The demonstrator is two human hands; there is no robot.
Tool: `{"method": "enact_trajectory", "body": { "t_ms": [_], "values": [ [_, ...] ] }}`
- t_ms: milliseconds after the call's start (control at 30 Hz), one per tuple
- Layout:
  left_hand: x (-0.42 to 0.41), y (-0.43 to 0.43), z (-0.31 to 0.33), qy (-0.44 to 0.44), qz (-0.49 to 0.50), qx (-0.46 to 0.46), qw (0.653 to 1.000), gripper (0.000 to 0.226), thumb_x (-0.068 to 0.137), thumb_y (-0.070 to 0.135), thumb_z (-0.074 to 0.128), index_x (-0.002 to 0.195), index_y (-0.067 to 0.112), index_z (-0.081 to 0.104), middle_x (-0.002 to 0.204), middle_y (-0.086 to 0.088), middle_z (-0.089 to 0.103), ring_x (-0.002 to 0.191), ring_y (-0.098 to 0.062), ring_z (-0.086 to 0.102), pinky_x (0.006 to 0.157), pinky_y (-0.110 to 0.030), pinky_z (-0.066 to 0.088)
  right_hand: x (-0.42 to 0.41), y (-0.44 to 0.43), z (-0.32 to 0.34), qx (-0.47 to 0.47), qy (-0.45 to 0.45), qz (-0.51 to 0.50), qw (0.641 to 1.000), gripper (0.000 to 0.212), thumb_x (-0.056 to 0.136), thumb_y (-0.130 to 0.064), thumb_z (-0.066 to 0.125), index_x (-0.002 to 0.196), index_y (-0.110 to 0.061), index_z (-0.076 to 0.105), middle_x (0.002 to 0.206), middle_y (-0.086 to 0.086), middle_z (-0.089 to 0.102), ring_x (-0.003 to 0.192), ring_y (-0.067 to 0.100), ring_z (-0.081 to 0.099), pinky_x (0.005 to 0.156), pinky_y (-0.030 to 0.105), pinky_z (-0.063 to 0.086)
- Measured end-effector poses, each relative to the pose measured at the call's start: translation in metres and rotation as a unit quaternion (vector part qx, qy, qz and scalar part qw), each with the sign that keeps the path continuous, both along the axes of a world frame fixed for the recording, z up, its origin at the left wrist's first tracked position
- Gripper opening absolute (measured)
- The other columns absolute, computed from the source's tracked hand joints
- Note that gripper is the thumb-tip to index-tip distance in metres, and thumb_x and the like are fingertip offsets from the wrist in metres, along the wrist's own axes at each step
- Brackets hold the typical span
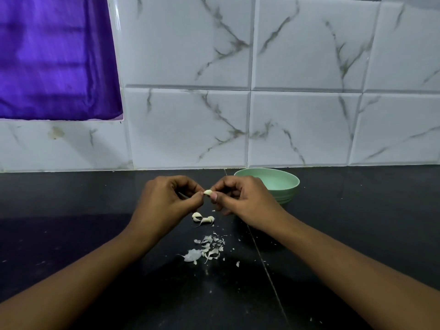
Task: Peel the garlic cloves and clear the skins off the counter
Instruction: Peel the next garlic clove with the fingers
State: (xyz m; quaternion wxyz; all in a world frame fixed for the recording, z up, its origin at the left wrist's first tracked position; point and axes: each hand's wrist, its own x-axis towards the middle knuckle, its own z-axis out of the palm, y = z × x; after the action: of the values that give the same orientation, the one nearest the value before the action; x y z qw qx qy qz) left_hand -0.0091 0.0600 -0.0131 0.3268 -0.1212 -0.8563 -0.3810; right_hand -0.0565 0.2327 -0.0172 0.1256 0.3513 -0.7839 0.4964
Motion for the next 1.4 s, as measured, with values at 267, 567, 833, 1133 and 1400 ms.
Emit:
{"method": "enact_trajectory", "body": {
  "t_ms": [267, 567, 833, 1133, 1400],
  "values": [
    [0.003, 0.004, 0.0, -0.076, -0.03, 0.04, 0.996, 0.013, 0.079, 0.019, 0.072, 0.066, 0.018, 0.071, 0.058, 0.004, 0.069, 0.055, -0.007, 0.068, 0.064, -0.029, 0.052, 0.004, 0.001, 0.002, -0.002, 0.089, -0.001, 0.996, 0.006, 0.084, -0.012, 0.07, 0.088, -0.013, 0.073, 0.074, 0.0, 0.071, 0.069, 0.006, 0.068, 0.066, 0.018, 0.052],
    [0.0, 0.005, 0.001, -0.251, -0.159, 0.259, 0.919, 0.012, 0.073, 0.016, 0.058, 0.062, 0.017, 0.063, 0.059, -0.002, 0.058, 0.038, -0.013, 0.051, 0.04, -0.02, 0.042, 0.008, 0.0, 0.004, -0.106, -0.154, 0.12, 0.975, 0.009, 0.087, -0.002, 0.061, 0.087, -0.01, 0.066, 0.078, -0.004, 0.071, 0.07, 0.009, 0.065, 0.061, 0.025, 0.057],
    [-0.003, 0.002, -0.001, -0.244, -0.162, 0.257, 0.921, 0.022, 0.085, 0.007, 0.051, 0.066, 0.014, 0.061, 0.06, -0.001, 0.056, 0.037, -0.014, 0.048, 0.038, -0.018, 0.037, 0.01, 0.0, 0.004, -0.108, -0.255, 0.141, 0.951, 0.014, 0.09, -0.003, 0.057, 0.08, -0.011, 0.065, 0.069, 0.002, 0.066, 0.063, 0.012, 0.065, 0.062, 0.029, 0.057],
    [0.0, -0.001, 0.004, -0.195, -0.14, 0.04, 0.97, 0.039, 0.096, 0.018, 0.052, 0.059, 0.005, 0.054, 0.045, 0.0, 0.053, 0.039, -0.018, 0.051, 0.043, -0.024, 0.041, 0.006, 0.004, 0.007, -0.096, -0.291, 0.095, 0.947, 0.011, 0.09, -0.005, 0.058, 0.081, -0.009, 0.063, 0.072, 0.006, 0.064, 0.06, 0.011, 0.063, 0.057, 0.026, 0.057],
    [-0.002, -0.004, 0.002, -0.137, -0.124, 0.042, 0.982, 0.025, 0.078, 0.009, 0.06, 0.095, 0.025, 0.067, 0.082, 0.007, 0.072, 0.062, -0.018, 0.07, 0.048, -0.021, 0.046, 0.007, 0.004, 0.01, -0.105, -0.281, 0.07, 0.951, 0.008, 0.087, -0.004, 0.062, 0.08, -0.006, 0.063, 0.069, 0.006, 0.065, 0.057, 0.01, 0.065, 0.052, 0.02, 0.054]
  ]
}}
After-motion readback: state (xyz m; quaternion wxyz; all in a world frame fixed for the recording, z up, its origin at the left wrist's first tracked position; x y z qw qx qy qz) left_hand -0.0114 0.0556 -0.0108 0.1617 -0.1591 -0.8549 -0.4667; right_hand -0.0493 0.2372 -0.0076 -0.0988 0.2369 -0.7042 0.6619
